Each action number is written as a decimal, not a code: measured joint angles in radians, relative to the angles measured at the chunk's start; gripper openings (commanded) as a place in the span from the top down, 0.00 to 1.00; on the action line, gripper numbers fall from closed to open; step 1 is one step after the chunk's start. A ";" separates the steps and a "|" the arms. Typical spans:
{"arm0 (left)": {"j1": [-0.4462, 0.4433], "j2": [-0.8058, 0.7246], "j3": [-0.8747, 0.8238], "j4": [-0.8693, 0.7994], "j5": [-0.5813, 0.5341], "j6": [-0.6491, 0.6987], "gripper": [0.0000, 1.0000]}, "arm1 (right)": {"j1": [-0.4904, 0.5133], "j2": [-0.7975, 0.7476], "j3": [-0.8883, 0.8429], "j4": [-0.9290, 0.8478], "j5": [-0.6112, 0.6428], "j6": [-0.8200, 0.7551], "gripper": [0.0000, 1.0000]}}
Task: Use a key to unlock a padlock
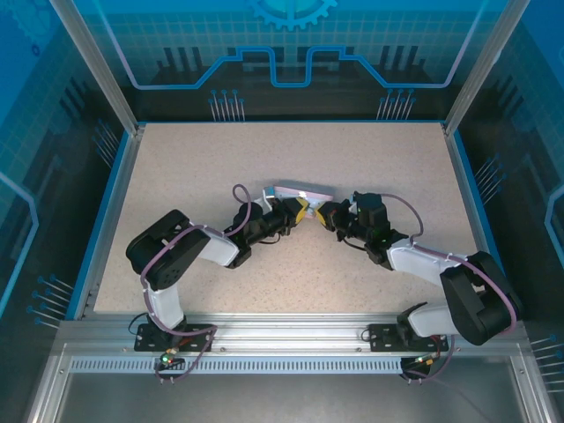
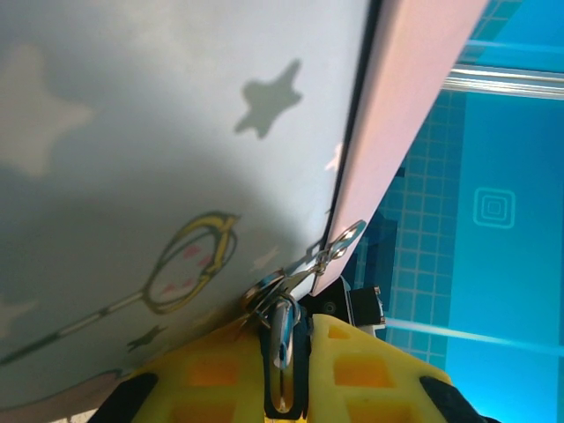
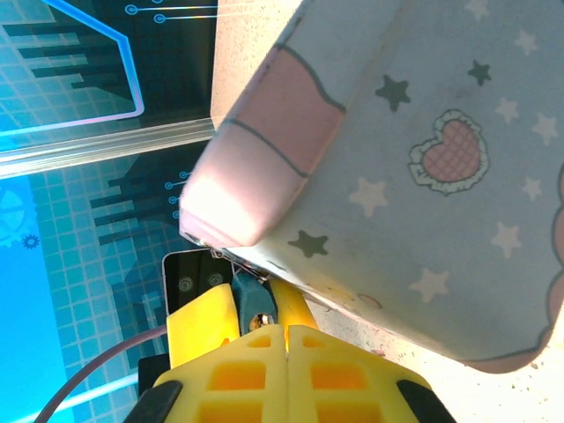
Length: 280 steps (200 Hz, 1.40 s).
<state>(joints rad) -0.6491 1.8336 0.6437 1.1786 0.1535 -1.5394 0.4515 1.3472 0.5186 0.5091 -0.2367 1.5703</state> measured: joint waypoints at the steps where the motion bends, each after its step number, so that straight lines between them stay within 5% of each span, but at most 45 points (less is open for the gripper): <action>1: 0.000 0.000 0.000 0.000 0.000 0.000 1.00 | 0.000 0.000 0.000 0.000 0.000 0.000 1.00; 280: -0.001 0.000 0.000 -0.005 -0.037 0.000 1.00 | 0.008 0.039 0.035 0.004 0.004 -0.016 1.00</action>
<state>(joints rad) -0.6498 1.8339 0.6437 1.1740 0.1162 -1.5394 0.4595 1.3861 0.5533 0.5129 -0.2325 1.5543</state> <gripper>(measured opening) 0.130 0.050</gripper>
